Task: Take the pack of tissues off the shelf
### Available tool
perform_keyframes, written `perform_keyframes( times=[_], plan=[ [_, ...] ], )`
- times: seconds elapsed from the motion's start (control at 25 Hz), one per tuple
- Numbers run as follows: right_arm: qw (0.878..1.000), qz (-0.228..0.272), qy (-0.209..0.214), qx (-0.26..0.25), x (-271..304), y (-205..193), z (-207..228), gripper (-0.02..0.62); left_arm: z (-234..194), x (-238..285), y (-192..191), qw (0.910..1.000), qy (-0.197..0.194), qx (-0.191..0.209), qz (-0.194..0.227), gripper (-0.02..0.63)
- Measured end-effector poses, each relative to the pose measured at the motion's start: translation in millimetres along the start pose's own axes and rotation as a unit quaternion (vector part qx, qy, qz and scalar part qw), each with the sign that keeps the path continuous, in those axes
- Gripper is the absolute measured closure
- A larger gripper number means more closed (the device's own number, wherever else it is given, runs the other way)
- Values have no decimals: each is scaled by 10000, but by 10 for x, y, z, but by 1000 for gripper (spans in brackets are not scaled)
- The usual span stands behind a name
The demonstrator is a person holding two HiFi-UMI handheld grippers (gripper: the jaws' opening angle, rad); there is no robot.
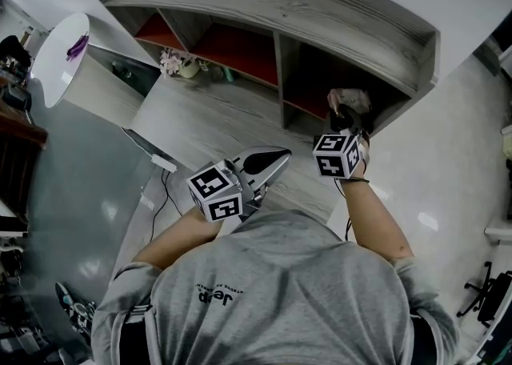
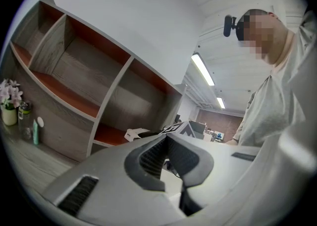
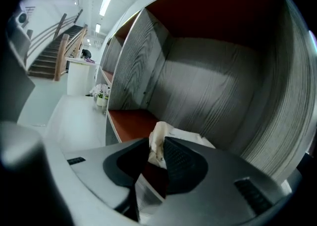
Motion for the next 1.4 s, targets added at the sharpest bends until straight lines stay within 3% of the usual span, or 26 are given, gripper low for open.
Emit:
perform_keyframes(
  times=[0.24, 0.68, 1.08, 1.4],
  plan=[
    [9984, 264, 497, -103, -197, 35, 2, 503, 58, 7, 8, 10000, 9, 36, 92, 594],
    [9859, 797, 1455, -212, -883, 95, -219, 506, 69, -81, -12, 9989, 328, 114, 324, 594],
    [9653, 1015, 2337, -569, -1181, -149, -528, 506, 29, -407, -345, 9934, 1029, -44, 504, 594],
    [9360, 1117, 3150, -1099, -1065, -96, -1168, 506, -67, -944, -747, 9786, 1886, -354, 745, 594]
  ],
)
Point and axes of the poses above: the fingertips, and each gripper's own axes: x forward along the fingers, z to its right, y out of its top, the point moved 5 cm from there along -x, backward along the fingers, and after that the axes turned 5 degrees about -z, right-handed, at the moved point
